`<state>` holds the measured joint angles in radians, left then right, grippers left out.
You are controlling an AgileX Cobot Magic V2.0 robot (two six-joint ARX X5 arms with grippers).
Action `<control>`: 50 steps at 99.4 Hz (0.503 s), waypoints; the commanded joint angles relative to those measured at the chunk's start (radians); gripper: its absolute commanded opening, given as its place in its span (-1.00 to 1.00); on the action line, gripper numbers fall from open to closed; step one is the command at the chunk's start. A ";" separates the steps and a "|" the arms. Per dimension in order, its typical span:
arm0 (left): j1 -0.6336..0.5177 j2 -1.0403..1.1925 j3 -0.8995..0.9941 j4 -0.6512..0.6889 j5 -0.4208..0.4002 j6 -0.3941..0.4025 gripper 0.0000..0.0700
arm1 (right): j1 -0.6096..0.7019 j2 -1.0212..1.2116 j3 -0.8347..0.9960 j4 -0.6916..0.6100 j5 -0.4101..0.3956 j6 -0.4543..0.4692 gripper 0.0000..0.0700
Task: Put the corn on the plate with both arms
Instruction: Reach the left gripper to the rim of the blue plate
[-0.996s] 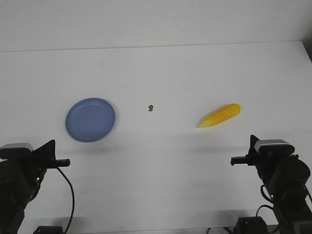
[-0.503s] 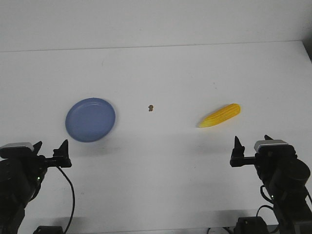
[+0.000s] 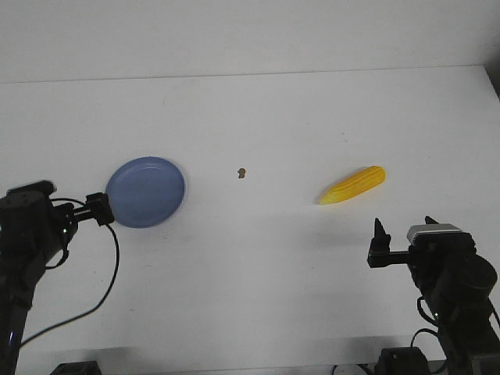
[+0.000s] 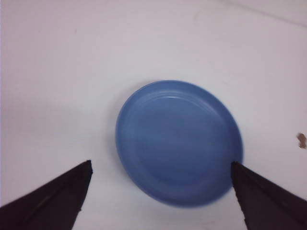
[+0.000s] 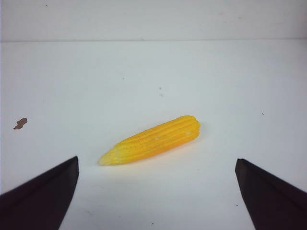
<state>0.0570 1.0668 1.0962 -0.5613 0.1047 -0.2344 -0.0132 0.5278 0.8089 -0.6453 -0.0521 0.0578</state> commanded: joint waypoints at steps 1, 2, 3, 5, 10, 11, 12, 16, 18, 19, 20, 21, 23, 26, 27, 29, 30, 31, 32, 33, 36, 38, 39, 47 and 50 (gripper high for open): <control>0.027 0.078 0.049 0.006 0.043 -0.022 0.69 | 0.001 0.002 0.018 0.008 -0.002 0.006 1.00; 0.032 0.090 0.055 0.006 0.050 -0.022 0.69 | 0.001 0.002 0.018 0.007 -0.002 0.006 1.00; 0.036 0.102 0.060 0.006 0.055 -0.022 0.69 | 0.001 0.002 0.018 0.007 -0.001 0.006 1.00; 0.045 0.127 0.070 0.008 0.064 -0.022 0.69 | 0.001 0.002 0.018 0.006 -0.001 0.006 1.00; 0.061 0.185 0.093 0.012 0.082 -0.022 0.69 | 0.001 0.002 0.018 0.004 -0.001 0.006 1.00; 0.064 0.196 0.096 0.013 0.084 -0.022 0.69 | 0.001 0.002 0.018 0.003 -0.001 0.006 1.00; 0.066 0.206 0.100 0.014 0.085 -0.022 0.69 | 0.001 0.002 0.018 0.002 -0.001 0.006 1.00; 0.075 0.248 0.112 0.017 0.088 -0.021 0.69 | 0.001 0.002 0.018 0.000 -0.001 0.006 1.00; 0.079 0.269 0.118 0.018 0.087 -0.021 0.69 | 0.001 0.002 0.018 -0.003 -0.001 0.006 1.00; 0.080 0.279 0.121 0.019 0.087 -0.021 0.69 | 0.001 0.002 0.018 -0.004 -0.001 0.006 1.00; 0.082 0.290 0.123 0.020 0.088 -0.021 0.69 | 0.001 0.002 0.018 -0.005 -0.001 0.006 1.00; 0.083 0.300 0.124 0.021 0.088 -0.021 0.69 | 0.001 0.002 0.018 -0.006 -0.001 0.006 1.00; 0.086 0.319 0.127 0.024 0.088 -0.021 0.69 | 0.001 0.002 0.018 -0.007 -0.001 0.006 1.00; 0.088 0.346 0.129 0.028 0.088 -0.020 0.69 | 0.001 0.002 0.018 -0.009 -0.001 0.006 1.00; 0.089 0.355 0.129 0.031 0.088 -0.020 0.69 | 0.001 0.002 0.018 -0.010 -0.001 0.006 1.00; 0.089 0.372 0.129 0.033 0.088 -0.018 0.69 | 0.001 0.002 0.018 -0.010 -0.002 0.006 1.00; 0.089 0.381 0.129 0.034 0.087 -0.016 0.69 | 0.001 0.002 0.018 -0.010 -0.001 0.006 1.00; 0.089 0.389 0.129 0.034 0.087 -0.016 0.69 | 0.001 0.002 0.018 -0.010 -0.001 0.006 1.00; 0.089 0.398 0.129 0.036 0.087 -0.015 0.69 | 0.001 0.002 0.018 -0.010 -0.002 0.006 1.00; 0.089 0.407 0.129 0.036 0.087 -0.014 0.69 | 0.001 0.002 0.018 -0.010 -0.001 0.006 1.00; 0.089 0.433 0.129 0.038 0.087 -0.014 0.69 | 0.001 0.002 0.018 -0.009 -0.001 0.006 1.00; 0.089 0.450 0.129 0.039 0.087 -0.013 0.69 | 0.001 0.002 0.018 -0.009 -0.001 0.006 1.00; 0.089 0.458 0.129 0.039 0.087 -0.013 0.69 | 0.001 0.002 0.018 -0.009 -0.001 0.006 1.00; 0.089 0.520 0.129 0.041 0.087 -0.009 0.69 | 0.001 0.002 0.018 -0.010 -0.001 0.006 1.00; 0.089 0.541 0.129 0.043 0.087 -0.006 0.69 | 0.001 0.002 0.018 -0.010 -0.001 0.006 1.00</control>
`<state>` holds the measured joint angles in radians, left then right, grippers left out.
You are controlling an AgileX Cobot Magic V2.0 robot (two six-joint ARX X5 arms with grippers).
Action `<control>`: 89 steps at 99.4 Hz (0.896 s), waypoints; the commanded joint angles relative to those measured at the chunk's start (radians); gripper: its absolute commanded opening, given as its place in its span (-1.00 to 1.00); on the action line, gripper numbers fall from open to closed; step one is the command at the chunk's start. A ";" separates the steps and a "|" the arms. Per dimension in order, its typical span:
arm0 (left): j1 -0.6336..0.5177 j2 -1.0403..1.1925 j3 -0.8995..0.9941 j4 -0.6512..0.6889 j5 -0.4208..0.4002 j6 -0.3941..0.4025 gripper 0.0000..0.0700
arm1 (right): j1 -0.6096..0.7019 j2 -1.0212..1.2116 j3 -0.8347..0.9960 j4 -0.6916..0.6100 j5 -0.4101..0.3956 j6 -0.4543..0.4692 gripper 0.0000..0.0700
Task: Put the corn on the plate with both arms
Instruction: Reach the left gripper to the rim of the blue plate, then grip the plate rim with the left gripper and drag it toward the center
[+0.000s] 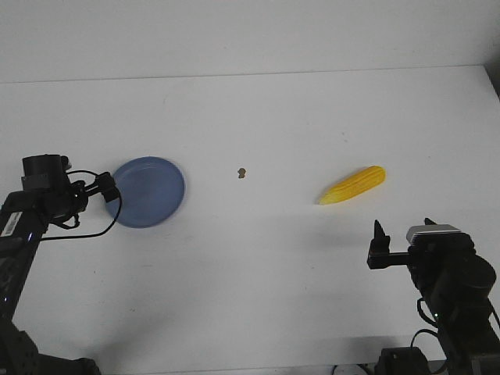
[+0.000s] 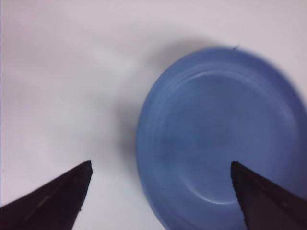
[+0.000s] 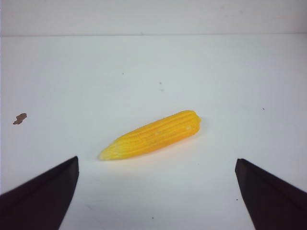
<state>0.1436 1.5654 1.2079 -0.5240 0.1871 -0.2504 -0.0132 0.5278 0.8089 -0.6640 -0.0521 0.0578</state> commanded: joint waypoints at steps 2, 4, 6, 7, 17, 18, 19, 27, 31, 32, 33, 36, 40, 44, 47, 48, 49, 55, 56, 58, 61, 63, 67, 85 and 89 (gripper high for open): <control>0.002 0.055 0.017 0.009 0.004 0.012 0.69 | 0.001 0.002 0.018 0.009 -0.001 0.006 1.00; 0.002 0.068 0.017 0.012 0.004 0.013 0.69 | 0.001 0.002 0.018 0.009 -0.001 0.006 1.00; 0.002 0.080 0.017 0.016 0.004 0.014 0.69 | 0.001 0.002 0.018 0.009 -0.001 0.006 1.00; 0.002 0.086 0.017 0.018 0.004 0.014 0.69 | 0.001 0.002 0.018 0.009 -0.001 0.006 1.00; 0.002 0.134 0.017 0.038 0.005 0.014 0.68 | 0.001 0.002 0.018 0.009 -0.001 0.006 1.00; 0.002 0.138 0.017 0.040 0.005 0.014 0.68 | 0.001 0.002 0.018 0.009 -0.001 0.006 1.00; 0.001 0.142 0.017 0.041 0.005 0.014 0.68 | 0.001 0.002 0.018 0.009 -0.002 0.006 1.00; -0.002 0.168 0.017 0.052 0.010 0.014 0.68 | 0.001 0.002 0.018 0.009 -0.001 0.006 1.00; -0.006 0.178 0.018 0.056 0.013 0.014 0.68 | 0.001 0.002 0.018 0.009 -0.001 0.006 1.00; -0.007 0.180 0.018 0.058 0.014 0.014 0.68 | 0.001 0.002 0.018 0.009 -0.002 0.006 1.00; -0.007 0.182 0.017 0.060 0.016 0.014 0.68 | 0.001 0.002 0.018 0.009 -0.001 0.006 1.00; -0.009 0.187 0.018 0.063 0.020 0.014 0.67 | 0.001 0.002 0.018 0.009 -0.001 0.006 1.00; -0.013 0.190 0.017 0.068 0.021 0.014 0.67 | 0.001 0.002 0.018 0.009 -0.001 0.006 1.00; -0.018 0.194 0.017 0.074 0.021 0.014 0.67 | 0.001 0.002 0.018 0.009 -0.002 0.006 1.00; -0.022 0.194 0.017 0.078 0.021 0.014 0.64 | 0.001 0.002 0.018 0.009 -0.001 0.006 1.00; -0.023 0.194 0.017 0.079 0.021 0.014 0.62 | 0.001 0.002 0.018 0.009 -0.002 0.006 1.00; -0.024 0.194 0.018 0.080 0.021 0.014 0.58 | 0.001 0.002 0.018 0.009 -0.002 0.006 1.00; -0.031 0.194 0.018 0.084 0.021 0.018 0.25 | 0.001 0.002 0.018 0.009 -0.002 0.006 1.00; -0.032 0.194 0.017 0.084 0.021 0.019 0.17 | 0.001 0.002 0.018 0.009 -0.001 0.006 1.00; -0.034 0.194 0.018 0.084 0.020 0.023 0.02 | 0.001 0.002 0.018 0.009 -0.002 0.006 1.00; -0.037 0.194 0.017 0.084 0.020 0.026 -0.17 | 0.001 0.002 0.018 0.009 -0.002 0.006 1.00; -0.040 0.194 0.017 0.083 0.020 0.027 -0.26 | 0.001 0.002 0.018 0.009 -0.001 0.006 1.00; -0.043 0.195 0.018 0.083 0.020 0.030 -0.39 | 0.001 0.002 0.018 0.009 -0.002 0.006 1.00; -0.046 0.197 0.018 0.083 0.020 0.033 -1.00 | 0.001 0.002 0.018 0.009 -0.001 0.006 1.00; -0.045 0.196 0.018 0.082 0.021 0.033 -0.99 | 0.001 0.002 0.018 0.009 -0.002 0.006 1.00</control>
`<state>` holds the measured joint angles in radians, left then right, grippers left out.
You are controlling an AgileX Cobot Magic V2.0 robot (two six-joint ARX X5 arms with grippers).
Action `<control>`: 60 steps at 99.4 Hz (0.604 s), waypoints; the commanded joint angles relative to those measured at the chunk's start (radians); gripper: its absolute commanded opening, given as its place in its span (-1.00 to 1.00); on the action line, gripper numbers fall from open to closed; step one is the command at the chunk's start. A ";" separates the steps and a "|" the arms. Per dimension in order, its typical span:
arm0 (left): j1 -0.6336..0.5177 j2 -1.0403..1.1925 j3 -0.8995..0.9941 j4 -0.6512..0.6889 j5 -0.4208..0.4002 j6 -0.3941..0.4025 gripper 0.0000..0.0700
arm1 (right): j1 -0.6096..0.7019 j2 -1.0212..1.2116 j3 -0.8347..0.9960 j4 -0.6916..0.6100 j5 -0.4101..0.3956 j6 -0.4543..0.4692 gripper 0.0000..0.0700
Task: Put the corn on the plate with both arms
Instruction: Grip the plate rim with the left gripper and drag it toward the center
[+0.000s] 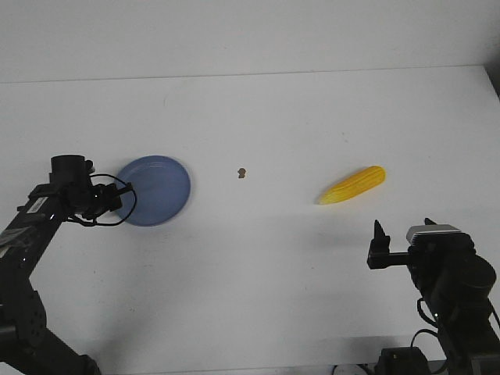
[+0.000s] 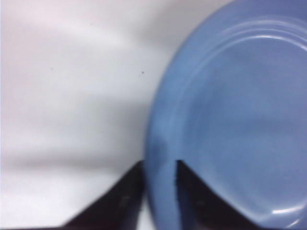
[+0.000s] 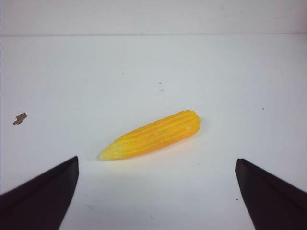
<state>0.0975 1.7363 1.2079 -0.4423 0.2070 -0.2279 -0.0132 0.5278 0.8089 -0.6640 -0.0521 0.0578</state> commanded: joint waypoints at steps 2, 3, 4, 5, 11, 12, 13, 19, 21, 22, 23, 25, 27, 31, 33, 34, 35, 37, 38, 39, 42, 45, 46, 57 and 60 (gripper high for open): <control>0.002 0.026 0.018 -0.001 0.002 0.010 -0.99 | 0.001 0.002 0.018 0.009 -0.002 0.006 1.00; 0.003 0.025 0.019 -0.002 0.004 0.010 -0.99 | 0.001 0.002 0.018 0.009 -0.002 0.006 1.00; 0.003 0.025 0.019 -0.002 0.005 0.010 -0.99 | 0.001 0.002 0.018 0.009 -0.002 0.006 1.00; 0.003 0.025 0.020 -0.002 0.008 0.010 -0.99 | 0.001 0.002 0.018 0.009 -0.002 0.006 1.00; 0.008 0.022 0.021 -0.002 0.049 0.010 -0.99 | 0.001 0.002 0.018 0.009 -0.002 0.006 1.00; 0.009 0.022 0.022 -0.002 0.060 0.010 -0.99 | 0.001 0.002 0.018 0.009 -0.002 0.006 1.00; 0.010 0.021 0.022 -0.002 0.071 0.010 -0.99 | 0.001 0.002 0.018 0.009 -0.002 0.006 1.00; 0.012 0.013 0.024 0.001 0.146 0.010 -0.99 | 0.001 0.002 0.018 0.009 -0.002 0.006 1.00; 0.013 0.008 0.024 0.003 0.176 0.010 -0.99 | 0.001 0.002 0.018 0.009 -0.002 0.006 1.00; 0.014 0.007 0.024 0.004 0.182 0.010 -0.99 | 0.001 0.002 0.018 0.009 -0.002 0.006 1.00; 0.014 0.005 0.024 0.005 0.191 0.010 -0.99 | 0.001 0.002 0.018 0.009 -0.002 0.006 1.00; 0.014 0.000 0.024 0.006 0.208 0.009 -0.99 | 0.001 0.002 0.018 0.009 -0.002 0.006 1.00; 0.013 -0.006 0.024 0.005 0.221 0.009 -0.99 | 0.001 0.002 0.018 0.009 -0.002 0.006 1.00; 0.013 -0.021 0.024 0.001 0.238 0.010 -0.99 | 0.001 0.002 0.018 0.009 -0.002 0.006 1.00; 0.012 -0.029 0.024 -0.002 0.247 0.009 -0.99 | 0.001 0.002 0.018 0.009 -0.002 0.006 1.00; 0.012 -0.034 0.024 -0.003 0.251 0.010 -0.99 | 0.001 0.002 0.018 0.009 -0.002 0.006 1.00; 0.011 -0.038 0.024 -0.004 0.254 0.009 -0.99 | 0.001 0.002 0.018 0.009 -0.002 0.006 1.00; 0.008 -0.049 0.024 -0.006 0.262 0.009 -0.99 | 0.001 0.002 0.018 0.010 -0.002 0.006 1.00; 0.007 -0.054 0.024 -0.007 0.265 0.009 -0.99 | 0.001 0.002 0.018 0.010 -0.002 0.006 1.00; 0.006 -0.059 0.024 -0.008 0.267 0.009 -0.99 | 0.001 0.002 0.018 0.010 -0.002 0.006 1.00; 0.001 -0.076 0.024 -0.013 0.275 0.009 -0.99 | 0.001 0.002 0.018 0.010 -0.001 0.006 1.00; -0.003 -0.095 0.024 -0.020 0.282 0.010 -0.99 | 0.001 0.002 0.018 0.010 -0.002 0.006 1.00; -0.005 -0.101 0.024 -0.023 0.283 0.010 -0.99 | 0.001 0.002 0.018 0.010 -0.002 0.006 1.00; -0.035 -0.167 0.024 -0.063 0.292 0.022 -0.99 | 0.001 0.002 0.018 0.010 -0.001 0.006 1.00; -0.044 -0.177 0.024 -0.074 0.292 0.028 -0.99 | 0.001 0.002 0.018 0.010 -0.001 0.006 1.00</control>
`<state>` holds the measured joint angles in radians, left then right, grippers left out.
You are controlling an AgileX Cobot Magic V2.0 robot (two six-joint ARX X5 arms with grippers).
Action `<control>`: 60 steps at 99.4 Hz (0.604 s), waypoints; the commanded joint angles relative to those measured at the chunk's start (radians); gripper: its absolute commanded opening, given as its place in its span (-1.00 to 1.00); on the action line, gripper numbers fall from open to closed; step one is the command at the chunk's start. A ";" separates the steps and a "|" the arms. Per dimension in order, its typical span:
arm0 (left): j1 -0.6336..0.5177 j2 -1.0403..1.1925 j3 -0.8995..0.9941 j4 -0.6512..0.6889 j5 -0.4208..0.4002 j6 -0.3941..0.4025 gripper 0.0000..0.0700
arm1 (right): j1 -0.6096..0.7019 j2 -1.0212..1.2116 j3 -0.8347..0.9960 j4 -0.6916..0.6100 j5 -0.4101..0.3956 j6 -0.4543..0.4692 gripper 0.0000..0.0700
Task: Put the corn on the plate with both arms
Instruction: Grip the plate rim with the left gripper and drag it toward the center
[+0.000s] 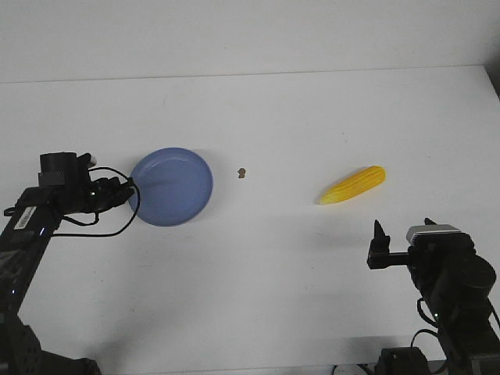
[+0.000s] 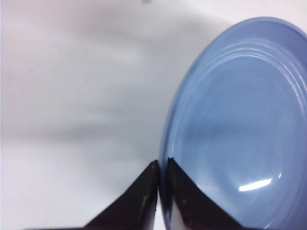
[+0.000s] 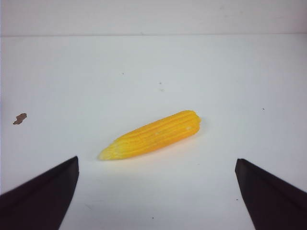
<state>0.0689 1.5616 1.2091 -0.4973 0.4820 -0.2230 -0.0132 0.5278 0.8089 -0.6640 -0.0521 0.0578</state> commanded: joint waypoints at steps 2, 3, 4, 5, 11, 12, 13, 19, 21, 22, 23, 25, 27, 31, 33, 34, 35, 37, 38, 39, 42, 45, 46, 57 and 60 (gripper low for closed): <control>-0.024 -0.009 0.023 -0.028 0.016 0.027 -0.99 | 0.001 0.002 0.018 0.010 -0.001 0.006 1.00; -0.028 -0.012 0.023 -0.033 0.016 0.028 -0.99 | 0.001 0.002 0.018 0.010 -0.001 0.006 1.00; -0.032 -0.014 0.023 -0.037 0.016 0.029 -0.99 | 0.001 0.002 0.018 0.010 -0.001 0.006 1.00; -0.037 -0.016 0.023 -0.043 0.016 0.031 -0.99 | 0.001 0.002 0.018 0.011 -0.002 0.006 1.00; -0.069 -0.021 0.023 -0.069 0.016 0.045 -0.99 | 0.001 0.002 0.018 0.013 -0.002 0.006 1.00; -0.075 -0.021 0.023 -0.074 0.016 0.049 -0.99 | 0.001 0.002 0.018 0.013 -0.001 0.006 1.00; -0.080 -0.021 0.023 -0.079 0.016 0.052 -0.99 | 0.001 0.002 0.018 0.013 -0.001 0.006 1.00; -0.119 -0.020 0.020 -0.096 0.016 0.062 -0.99 | 0.001 0.002 0.018 0.013 -0.001 0.006 1.00; -0.133 -0.019 0.019 -0.100 0.016 0.066 -0.99 | 0.001 0.002 0.018 0.013 -0.001 0.006 1.00; -0.140 -0.018 0.018 -0.100 0.016 0.067 -0.99 | 0.001 0.002 0.018 0.013 -0.001 0.006 1.00; -0.147 -0.018 0.018 -0.101 0.016 0.070 -0.99 | 0.001 0.002 0.018 0.013 -0.001 0.006 1.00; -0.162 -0.017 0.016 -0.104 0.016 0.076 -0.99 | 0.001 0.002 0.018 0.013 -0.001 0.006 1.00; -0.177 -0.016 0.014 -0.105 0.016 0.079 -0.99 | 0.001 0.002 0.018 0.013 -0.001 0.006 1.00; -0.206 -0.016 0.008 -0.105 0.016 0.084 -0.99 | 0.001 0.002 0.018 0.013 -0.001 0.006 1.00; -0.220 -0.016 0.003 -0.103 0.016 0.084 -0.99 | 0.001 0.002 0.018 0.013 -0.001 0.006 1.00; -0.232 -0.016 -0.001 -0.102 0.016 0.085 -0.99 | 0.001 0.002 0.018 0.013 -0.001 0.006 1.00; -0.239 -0.016 -0.003 -0.101 0.016 0.087 -0.99 | 0.001 0.002 0.018 0.013 -0.001 0.006 1.00; -0.253 -0.016 -0.010 -0.096 0.016 0.091 -0.99 | 0.001 0.002 0.018 0.013 -0.001 0.006 1.00; -0.260 -0.016 -0.014 -0.092 0.016 0.093 -0.99 | 0.001 0.002 0.018 0.013 -0.001 0.006 1.00; -0.267 -0.016 -0.018 -0.089 0.016 0.094 -0.99 | 0.001 0.002 0.018 0.013 -0.001 0.006 1.00; -0.283 -0.015 -0.029 -0.077 0.016 0.096 -0.99 | 0.001 0.002 0.018 0.013 -0.001 0.006 1.00; -0.301 -0.013 -0.042 -0.067 0.016 0.096 -0.99 | 0.001 0.002 0.018 0.013 -0.001 0.006 1.00; -0.306 -0.011 -0.046 -0.063 0.016 0.096 -0.99 | 0.001 0.002 0.018 0.013 -0.001 0.006 1.00; -0.341 0.008 -0.086 -0.036 0.016 0.095 -0.99 | 0.001 0.002 0.018 0.013 -0.001 0.006 1.00; -0.347 0.013 -0.095 -0.029 0.016 0.095 -0.99 | 0.001 0.002 0.018 0.013 -0.001 0.006 1.00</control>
<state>-0.2752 1.5475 1.1145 -0.5434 0.4896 -0.1398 -0.0132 0.5278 0.8089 -0.6617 -0.0521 0.0578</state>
